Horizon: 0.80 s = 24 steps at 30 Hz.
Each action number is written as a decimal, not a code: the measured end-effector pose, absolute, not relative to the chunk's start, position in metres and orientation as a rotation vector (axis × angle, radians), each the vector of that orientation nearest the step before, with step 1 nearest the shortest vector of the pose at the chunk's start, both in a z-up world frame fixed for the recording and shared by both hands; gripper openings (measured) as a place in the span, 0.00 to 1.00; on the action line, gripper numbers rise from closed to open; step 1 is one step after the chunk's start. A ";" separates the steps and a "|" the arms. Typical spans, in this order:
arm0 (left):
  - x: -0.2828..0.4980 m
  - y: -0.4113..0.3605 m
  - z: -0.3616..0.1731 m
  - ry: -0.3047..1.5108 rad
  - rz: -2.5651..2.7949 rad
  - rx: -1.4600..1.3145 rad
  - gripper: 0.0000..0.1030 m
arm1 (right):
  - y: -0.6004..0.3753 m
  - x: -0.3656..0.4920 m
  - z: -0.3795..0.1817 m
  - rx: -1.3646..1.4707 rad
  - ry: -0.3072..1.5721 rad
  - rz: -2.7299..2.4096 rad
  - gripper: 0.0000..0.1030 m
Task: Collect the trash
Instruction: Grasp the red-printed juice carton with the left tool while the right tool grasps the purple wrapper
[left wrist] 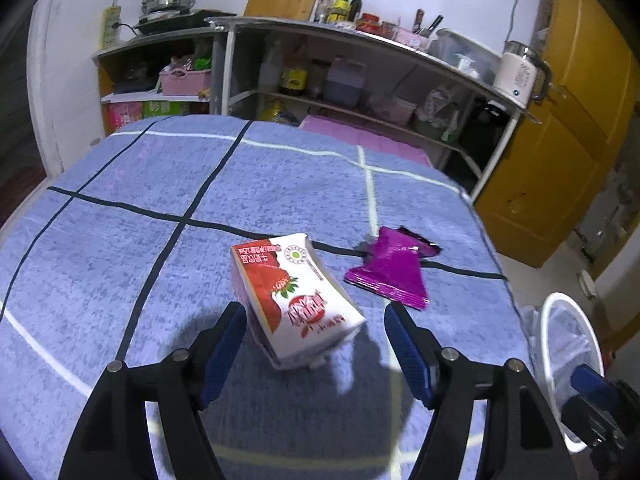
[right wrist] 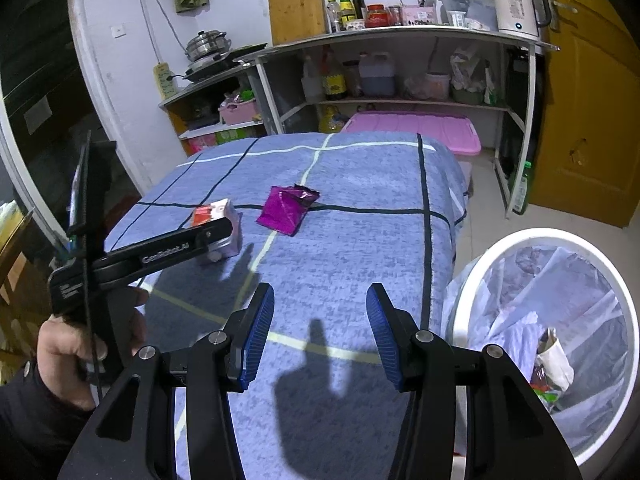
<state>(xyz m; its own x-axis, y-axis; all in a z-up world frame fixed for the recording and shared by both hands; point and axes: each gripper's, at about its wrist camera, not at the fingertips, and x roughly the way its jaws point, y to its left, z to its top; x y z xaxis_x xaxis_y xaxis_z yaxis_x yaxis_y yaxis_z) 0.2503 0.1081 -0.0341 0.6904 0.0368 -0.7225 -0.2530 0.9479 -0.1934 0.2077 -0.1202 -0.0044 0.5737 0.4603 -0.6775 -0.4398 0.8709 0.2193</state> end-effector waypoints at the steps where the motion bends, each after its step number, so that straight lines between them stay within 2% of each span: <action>1: 0.253 0.108 -0.037 0.801 0.175 -0.284 0.69 | -0.120 0.210 -0.005 0.029 0.804 0.525 0.48; 5: 0.257 0.112 -0.047 0.829 0.199 -0.261 0.68 | -0.119 0.218 -0.007 0.034 0.812 0.521 0.48; 6: 0.256 0.113 -0.048 0.831 0.201 -0.250 0.66 | -0.118 0.219 -0.007 0.035 0.812 0.522 0.48; 7: 0.254 0.113 -0.049 0.834 0.203 -0.242 0.59 | -0.117 0.220 -0.007 0.035 0.813 0.524 0.48; 24: 0.203 0.146 -0.029 0.757 0.137 -0.244 0.57 | -0.057 0.270 -0.019 0.049 0.886 0.590 0.48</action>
